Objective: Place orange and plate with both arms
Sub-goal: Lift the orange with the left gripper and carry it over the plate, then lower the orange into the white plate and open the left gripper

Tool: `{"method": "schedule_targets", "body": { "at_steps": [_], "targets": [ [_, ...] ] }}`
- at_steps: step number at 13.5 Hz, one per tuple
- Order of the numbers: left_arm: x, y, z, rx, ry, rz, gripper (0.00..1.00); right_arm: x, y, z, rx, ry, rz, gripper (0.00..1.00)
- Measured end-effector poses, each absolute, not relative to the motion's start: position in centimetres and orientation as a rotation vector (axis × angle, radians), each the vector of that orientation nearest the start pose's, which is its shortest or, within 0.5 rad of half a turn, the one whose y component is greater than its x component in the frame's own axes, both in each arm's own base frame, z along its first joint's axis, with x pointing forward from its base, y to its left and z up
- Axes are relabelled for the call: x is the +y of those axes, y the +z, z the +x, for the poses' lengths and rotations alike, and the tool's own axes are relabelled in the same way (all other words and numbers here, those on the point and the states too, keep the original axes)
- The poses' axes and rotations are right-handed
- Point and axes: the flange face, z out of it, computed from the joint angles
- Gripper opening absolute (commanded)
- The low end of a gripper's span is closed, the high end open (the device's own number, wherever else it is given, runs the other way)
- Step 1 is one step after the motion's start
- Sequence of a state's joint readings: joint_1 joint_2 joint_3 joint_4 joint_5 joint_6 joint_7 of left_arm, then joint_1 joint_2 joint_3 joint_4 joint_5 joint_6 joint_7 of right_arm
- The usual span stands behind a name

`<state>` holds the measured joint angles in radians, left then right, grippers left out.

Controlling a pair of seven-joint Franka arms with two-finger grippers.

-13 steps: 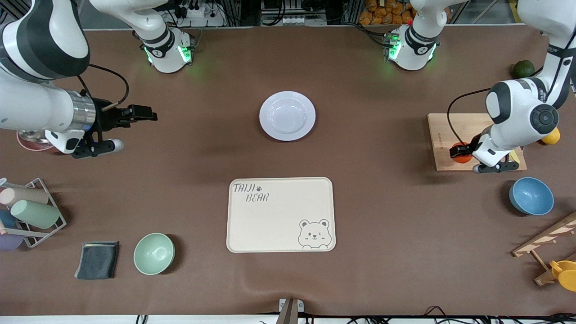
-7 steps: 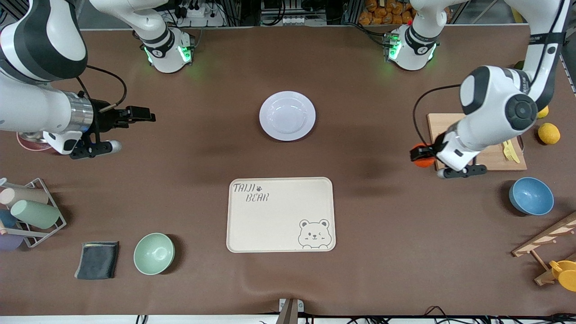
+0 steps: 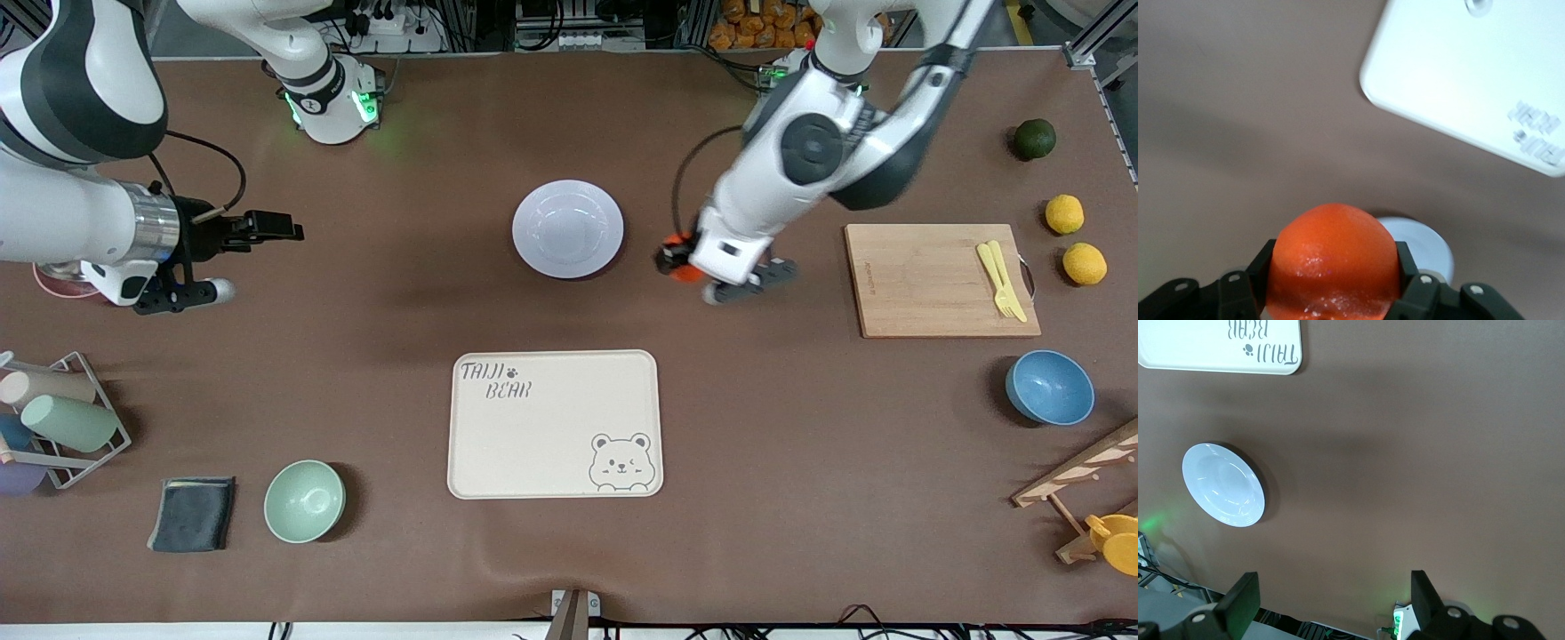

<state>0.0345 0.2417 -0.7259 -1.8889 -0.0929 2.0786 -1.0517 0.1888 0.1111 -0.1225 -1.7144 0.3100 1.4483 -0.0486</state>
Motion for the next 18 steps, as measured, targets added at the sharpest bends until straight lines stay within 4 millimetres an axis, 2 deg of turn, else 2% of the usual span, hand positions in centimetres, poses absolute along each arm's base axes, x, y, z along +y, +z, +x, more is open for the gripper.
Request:
{"method": "schedule_targets", "body": {
  "at_steps": [2,3,5,7,10,12,14,16,17,18],
  "targets": [
    [-42.8,40.6,44.9,-0.770,0.353,-3.181,0.12,7.4,49.4,54.9,-0.127,0.539,-2.795,1.00],
    [-44.8,39.4,43.7,-0.821,0.364,-3.147,0.12,7.3,49.3,54.9,-0.123,0.544,-2.793,1.00],
    [-47.5,35.7,42.2,-0.914,0.390,-3.106,0.12,6.9,48.9,54.8,-0.112,0.557,-2.790,1.00],
    [-50.0,31.2,40.1,-0.940,0.390,-3.066,0.12,6.6,48.8,54.8,-0.106,0.561,-2.788,1.00],
    [-52.9,26.1,37.0,-0.945,0.349,-3.042,0.12,6.4,48.7,54.8,-0.110,0.566,-2.785,1.00],
    [-53.6,23.8,35.6,-0.927,0.343,-3.026,0.14,6.3,48.7,54.8,-0.110,0.567,-2.784,1.00],
    [-53.7,22.3,35.3,-0.919,0.359,-3.014,0.14,6.3,48.6,54.7,-0.111,0.567,-2.784,1.00],
    [-53.8,20.7,34.8,-0.912,0.377,-3.003,0.31,6.3,48.6,54.7,-0.113,0.569,-2.783,1.00],
    [-53.8,19.9,34.5,-0.904,0.379,-2.994,0.51,6.3,48.5,54.7,-0.117,0.569,-2.782,1.00],
    [-53.9,19.1,34.1,-0.895,0.375,-2.984,0.95,6.3,48.5,54.7,-0.119,0.571,-2.781,1.00]
  ]
}}
